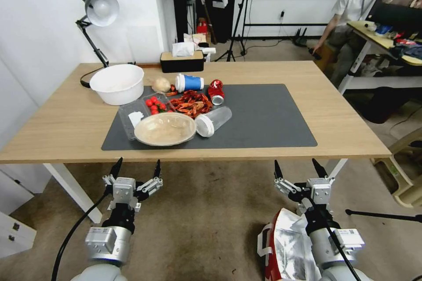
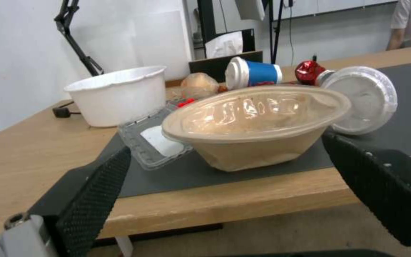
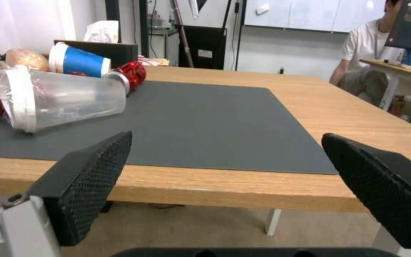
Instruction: Pick up the food delivery bag from the floor and place it on the table.
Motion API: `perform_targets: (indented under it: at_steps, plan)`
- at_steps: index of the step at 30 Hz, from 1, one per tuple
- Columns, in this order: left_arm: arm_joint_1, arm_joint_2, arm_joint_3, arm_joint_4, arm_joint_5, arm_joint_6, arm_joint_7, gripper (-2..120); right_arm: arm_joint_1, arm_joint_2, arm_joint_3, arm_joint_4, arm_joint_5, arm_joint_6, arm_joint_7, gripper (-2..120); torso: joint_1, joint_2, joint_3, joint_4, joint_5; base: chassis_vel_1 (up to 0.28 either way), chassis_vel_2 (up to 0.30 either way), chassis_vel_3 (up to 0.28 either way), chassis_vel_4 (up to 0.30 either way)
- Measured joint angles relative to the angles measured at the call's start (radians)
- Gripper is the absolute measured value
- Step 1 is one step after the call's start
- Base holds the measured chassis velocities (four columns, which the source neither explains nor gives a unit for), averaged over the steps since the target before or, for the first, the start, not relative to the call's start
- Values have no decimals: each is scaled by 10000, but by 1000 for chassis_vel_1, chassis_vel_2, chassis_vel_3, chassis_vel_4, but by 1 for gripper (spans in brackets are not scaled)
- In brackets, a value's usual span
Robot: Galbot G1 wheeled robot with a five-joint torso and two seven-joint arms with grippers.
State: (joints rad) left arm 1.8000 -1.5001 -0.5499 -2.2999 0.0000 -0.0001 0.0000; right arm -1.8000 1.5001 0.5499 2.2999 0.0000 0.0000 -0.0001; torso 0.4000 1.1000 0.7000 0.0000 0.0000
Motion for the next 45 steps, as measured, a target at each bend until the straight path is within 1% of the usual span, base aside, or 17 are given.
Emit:
perform_targets:
  at_steps: [17, 18, 19, 20, 22, 23, 24, 25, 26, 27, 28, 30, 31, 32, 33, 35, 45]
  plan:
    - [-61, 8, -9, 33, -26, 0, 0, 100, 69, -8, 81, -3, 50, -22, -3, 100, 0, 0, 0, 0, 0, 0, 0, 0, 0]
    - [-203, 30, -34, 122, -122, -1, 1, 100, 204, -33, 239, -50, 186, -98, -50, 100, -1, 1, 1, 1, 3, 0, 0, 0, 0]
    - [-610, 106, -123, 351, -370, -32, 0, 100, 599, -117, 724, -177, 516, -287, -148, 100, -2, 1, 0, 0, 0, 0, 0, 0, 0]
    - [-610, 106, -123, 351, -370, -32, 0, 100, 599, -117, 724, -177, 516, -287, -148, 100, -2, 1, 0, 0, 0, 0, 0, 0, 0]
    - [-1494, 269, -319, 852, -923, -123, -8, 100, 1436, -292, 1743, -449, 1227, -715, -361, 100, 1, -1, 1, 1, 1, 0, 0, 0, 0]
    - [-1494, 269, -319, 852, -923, -123, -8, 100, 1436, -292, 1743, -449, 1227, -715, -361, 100, 1, -1, 1, 1, 1, 0, 0, 0, 0]
    - [-1884, 337, -401, 1074, -1168, -166, -14, 100, 1629, -372, 1949, -493, 1445, -825, -486, 100, 3, 0, 2, 1, -4, 0, 0, 0, 0]
    - [-2351, 428, -499, 1338, -1463, -217, -18, 100, 1742, -424, 2032, -521, 1599, -906, -625, 100, 4, -1, 2, 0, 3, 0, 0, 0, 0]
    - [-2669, 471, -571, 1502, -1707, -311, 160, 100, 1798, -459, 2086, -522, 1690, -942, -708, 100, 5, -1, 2, -6, 3, 0, 0, 0, 0]
    - [-2669, 471, -571, 1502, -1707, -311, 160, 100, 1798, -459, 2086, -522, 1690, -942, -708, 100, 5, -1, 2, -6, 3, 0, 0, 0, 0]
    - [-2745, 470, -580, 1560, -1798, -359, 337, 100, 1817, -478, 2092, -522, 1743, -963, -759, 100, 5, -1, 2, -7, -4, 0, 0, 0, 0]
    - [-2711, 465, -631, 1587, -1813, -378, 497, 100, 1858, -517, 2122, -524, 1882, -971, -911, 100, 3, 0, 1, 0, 0, 0, 0, 0, 0]
    - [-2669, 455, -646, 1588, -1797, -377, 540, 100, 1881, -542, 2131, -551, 2076, -890, -1130, 100, 0, 0, 0, 2, 2, 0, 0, 0, 0]
    - [-2669, 455, -646, 1588, -1797, -377, 540, 100, 1881, -542, 2131, -551, 2076, -890, -1130, 100, 0, 0, 0, 2, 2, 0, 0, 0, 0]
    - [-2602, 445, -655, 1582, -1751, -377, 579, 100, 1910, -576, 2137, -594, 2402, -706, -1476, 100, 0, 0, 1, 0, 2, 0, 0, 0, 0]
    - [-2445, 413, -659, 1541, -1656, -385, 681, 99, 1974, -636, 2123, -612, 2824, -585, -1841, 100, 1, 0, 1, 2, 0, 0, 0, 0, 0]
    - [-2153, 393, -724, 1393, -1387, -488, 860, 98, 1980, -678, 2047, -652, 2951, -560, -2116, 100, -15, -34, -19, 1, 0, 0, 0, 0, 0]
